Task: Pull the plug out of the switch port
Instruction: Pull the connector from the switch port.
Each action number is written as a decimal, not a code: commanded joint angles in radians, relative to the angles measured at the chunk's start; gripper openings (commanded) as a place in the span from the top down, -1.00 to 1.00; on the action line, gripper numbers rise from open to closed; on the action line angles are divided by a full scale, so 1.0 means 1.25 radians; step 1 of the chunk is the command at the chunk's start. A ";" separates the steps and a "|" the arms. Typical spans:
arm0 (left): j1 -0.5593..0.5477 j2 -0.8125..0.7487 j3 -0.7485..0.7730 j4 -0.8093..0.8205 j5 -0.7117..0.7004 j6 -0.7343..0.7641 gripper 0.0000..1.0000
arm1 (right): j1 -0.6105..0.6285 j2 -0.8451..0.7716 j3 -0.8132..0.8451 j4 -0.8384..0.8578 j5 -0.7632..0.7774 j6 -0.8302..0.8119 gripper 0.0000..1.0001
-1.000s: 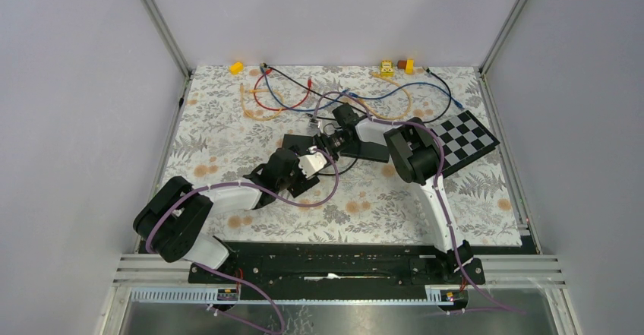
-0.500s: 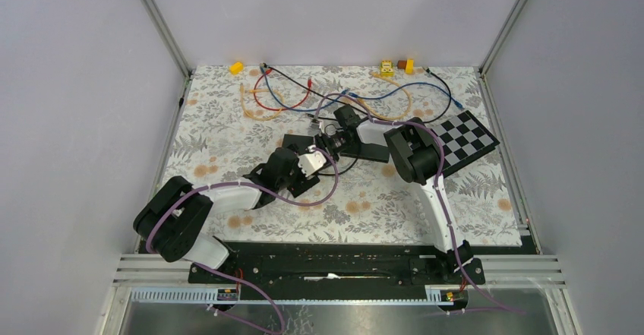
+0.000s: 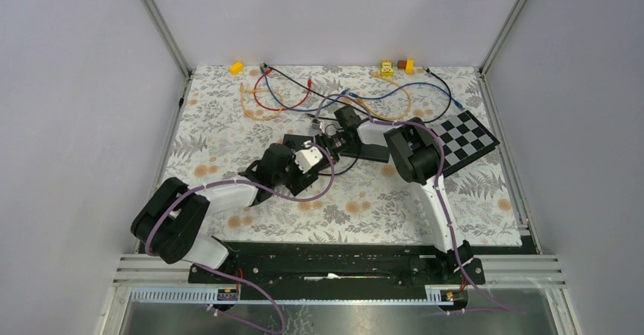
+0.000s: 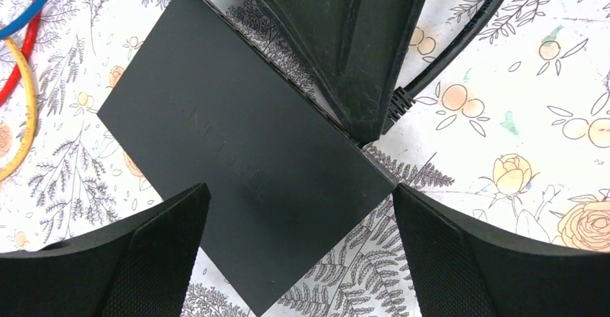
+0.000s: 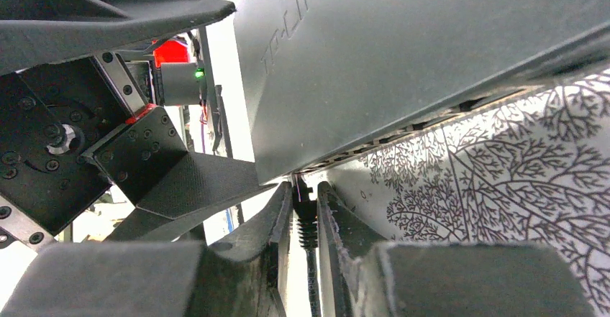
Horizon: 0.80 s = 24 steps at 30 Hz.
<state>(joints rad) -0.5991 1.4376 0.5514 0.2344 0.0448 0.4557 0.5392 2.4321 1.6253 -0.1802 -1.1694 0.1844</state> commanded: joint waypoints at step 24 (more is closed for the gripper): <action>0.012 0.062 0.046 0.024 -0.109 -0.037 -0.80 | -0.012 -0.010 0.067 -0.176 0.136 -0.178 1.00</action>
<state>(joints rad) -0.5976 1.5192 0.6083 0.2192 0.0025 0.4019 0.5312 2.4321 1.6920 -0.2981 -1.1172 0.0669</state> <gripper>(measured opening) 0.906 0.214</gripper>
